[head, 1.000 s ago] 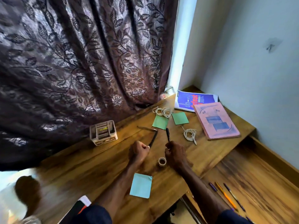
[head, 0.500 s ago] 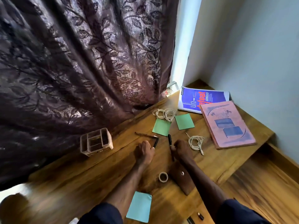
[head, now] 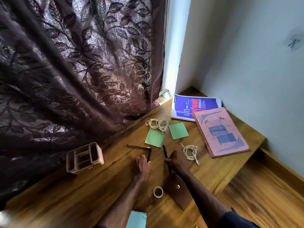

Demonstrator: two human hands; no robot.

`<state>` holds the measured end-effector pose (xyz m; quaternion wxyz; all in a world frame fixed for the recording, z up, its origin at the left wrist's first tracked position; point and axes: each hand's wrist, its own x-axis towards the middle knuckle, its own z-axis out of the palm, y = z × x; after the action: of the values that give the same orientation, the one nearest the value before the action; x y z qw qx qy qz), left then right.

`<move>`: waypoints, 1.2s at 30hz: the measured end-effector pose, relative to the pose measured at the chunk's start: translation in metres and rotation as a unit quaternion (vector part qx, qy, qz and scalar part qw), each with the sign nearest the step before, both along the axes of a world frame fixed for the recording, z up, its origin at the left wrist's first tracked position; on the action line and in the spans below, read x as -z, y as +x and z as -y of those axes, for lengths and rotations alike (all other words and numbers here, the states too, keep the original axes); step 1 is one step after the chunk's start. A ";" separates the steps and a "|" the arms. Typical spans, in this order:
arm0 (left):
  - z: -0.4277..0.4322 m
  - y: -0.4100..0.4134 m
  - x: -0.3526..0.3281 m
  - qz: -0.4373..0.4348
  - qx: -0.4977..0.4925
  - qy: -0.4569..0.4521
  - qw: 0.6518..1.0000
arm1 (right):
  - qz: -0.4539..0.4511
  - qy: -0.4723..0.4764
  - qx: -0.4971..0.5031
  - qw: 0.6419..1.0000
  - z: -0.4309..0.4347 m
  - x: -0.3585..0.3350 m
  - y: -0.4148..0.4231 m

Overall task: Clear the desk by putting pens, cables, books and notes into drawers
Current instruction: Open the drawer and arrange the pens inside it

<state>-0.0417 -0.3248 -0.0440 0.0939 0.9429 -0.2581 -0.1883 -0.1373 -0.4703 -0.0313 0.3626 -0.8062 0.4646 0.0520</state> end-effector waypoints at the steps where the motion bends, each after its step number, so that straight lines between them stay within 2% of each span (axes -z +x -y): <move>1: 0.000 -0.002 -0.004 0.003 -0.008 -0.012 1.000 | 0.005 -0.010 0.006 1.000 -0.001 -0.006 -0.004; 7: 0.003 -0.026 -0.034 0.054 -0.009 -0.089 0.994 | 0.019 -0.073 0.026 0.997 -0.009 -0.042 -0.038; 13: 0.021 -0.085 -0.073 0.003 0.013 -0.177 0.984 | 0.041 -0.095 0.074 0.992 -0.026 -0.071 -0.107; 21: 0.025 -0.164 -0.090 -0.051 0.061 -0.195 0.978 | 0.050 -0.092 0.123 0.987 -0.043 -0.083 -0.191; 30: 0.042 -0.222 -0.089 -0.064 0.087 -0.216 0.970 | 0.093 -0.065 0.127 0.985 -0.030 -0.077 -0.242; 36: 0.084 -0.289 -0.069 -0.136 0.058 -0.203 0.968 | 0.078 -0.048 0.168 0.981 0.008 -0.046 -0.314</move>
<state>-0.3309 -0.4086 0.0246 0.3064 0.8529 -0.3300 -0.2641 -0.4509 -0.4786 0.0146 0.3622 -0.7347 0.5657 -0.0953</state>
